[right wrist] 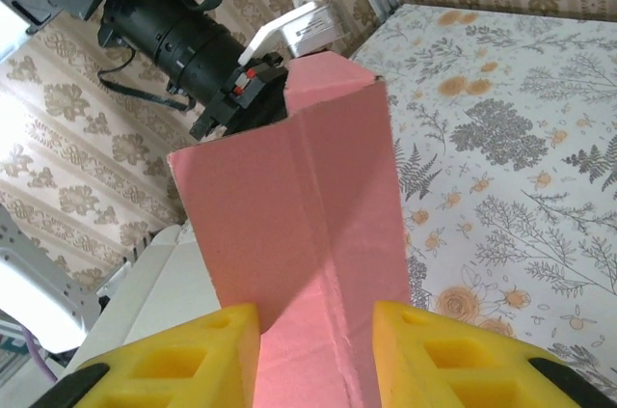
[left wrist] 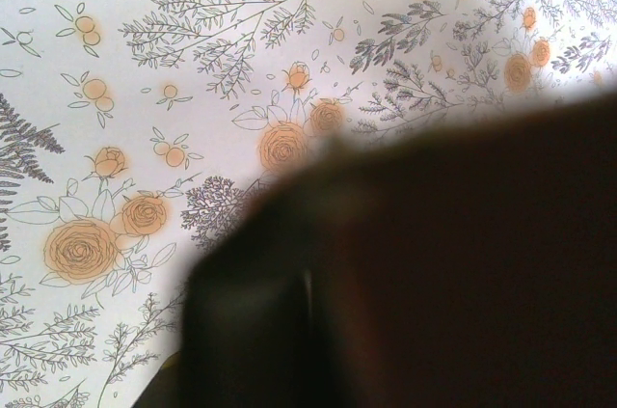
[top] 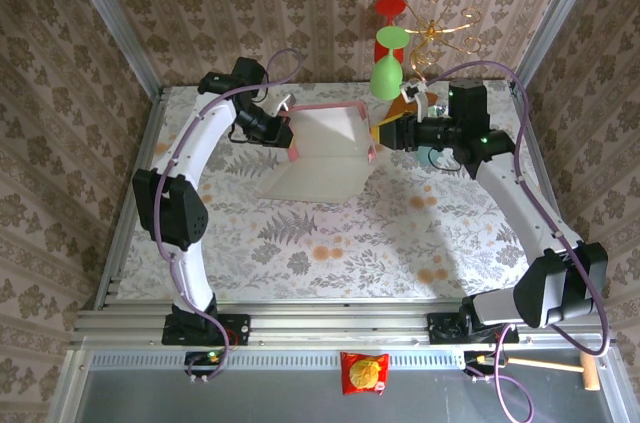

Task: Fold the paper box

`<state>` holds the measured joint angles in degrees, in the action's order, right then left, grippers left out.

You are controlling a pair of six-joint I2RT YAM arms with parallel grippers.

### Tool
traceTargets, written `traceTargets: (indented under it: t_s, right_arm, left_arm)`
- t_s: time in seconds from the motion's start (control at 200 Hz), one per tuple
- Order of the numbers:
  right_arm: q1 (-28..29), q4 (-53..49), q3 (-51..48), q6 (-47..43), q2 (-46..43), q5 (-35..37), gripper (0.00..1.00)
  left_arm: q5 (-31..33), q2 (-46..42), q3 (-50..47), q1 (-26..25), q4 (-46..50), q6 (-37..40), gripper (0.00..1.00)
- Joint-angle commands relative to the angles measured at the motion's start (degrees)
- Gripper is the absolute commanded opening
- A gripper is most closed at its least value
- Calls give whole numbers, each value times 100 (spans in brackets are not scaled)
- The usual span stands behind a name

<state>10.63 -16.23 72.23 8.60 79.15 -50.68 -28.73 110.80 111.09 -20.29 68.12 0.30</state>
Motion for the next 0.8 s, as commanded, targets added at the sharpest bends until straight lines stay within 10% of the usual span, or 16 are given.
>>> traceTargets:
  t_s: [0.0,0.79]
  right_arm:
    - [132,-382,210,-371,205,331,38]
    - [770,-1049,816,-965,504,2288,41]
  left_arm:
    - [-80,21,221,-54,183,120,0]
    - [-9,-23,238,-161,202,77,0]
